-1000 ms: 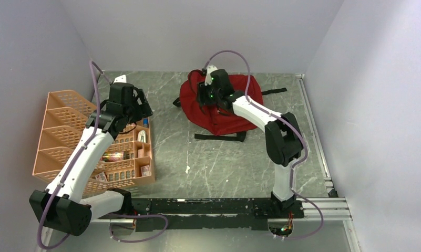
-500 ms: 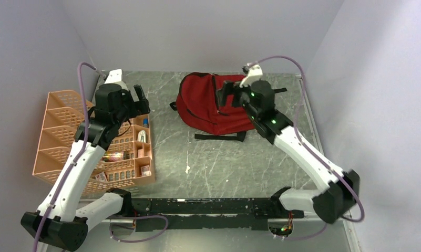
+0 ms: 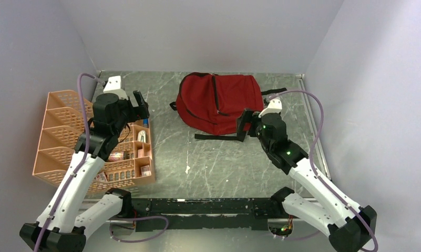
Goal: Pack the student bag
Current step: Reset both arms
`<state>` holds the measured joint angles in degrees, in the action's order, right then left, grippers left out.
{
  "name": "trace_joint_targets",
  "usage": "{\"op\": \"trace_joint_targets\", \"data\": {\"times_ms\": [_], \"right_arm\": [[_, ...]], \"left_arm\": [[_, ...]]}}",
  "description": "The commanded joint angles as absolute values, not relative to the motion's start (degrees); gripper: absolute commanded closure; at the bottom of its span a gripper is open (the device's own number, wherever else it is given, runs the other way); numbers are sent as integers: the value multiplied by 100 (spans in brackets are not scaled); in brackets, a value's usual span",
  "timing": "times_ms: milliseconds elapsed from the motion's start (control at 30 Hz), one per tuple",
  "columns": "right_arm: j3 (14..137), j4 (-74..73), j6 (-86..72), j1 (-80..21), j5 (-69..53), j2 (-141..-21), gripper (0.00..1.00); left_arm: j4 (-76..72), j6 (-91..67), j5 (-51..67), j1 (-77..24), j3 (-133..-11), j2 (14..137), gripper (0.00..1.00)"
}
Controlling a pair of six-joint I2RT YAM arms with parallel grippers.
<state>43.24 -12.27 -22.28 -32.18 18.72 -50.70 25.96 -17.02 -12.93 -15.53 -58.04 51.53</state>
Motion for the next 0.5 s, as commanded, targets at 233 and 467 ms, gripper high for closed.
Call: {"op": "trace_joint_targets", "data": {"times_ms": [233,467], "right_arm": [[4017,-1134,-2104,-3208,2428,-4597,0],[4009,-1061,-2097,-3208,2586,-4599,0]], "left_arm": [[2169,-1767,-1276,-1547,-5383,4931,3],[2300,-1720,-1475,-1547,-5390,4932,3]]}}
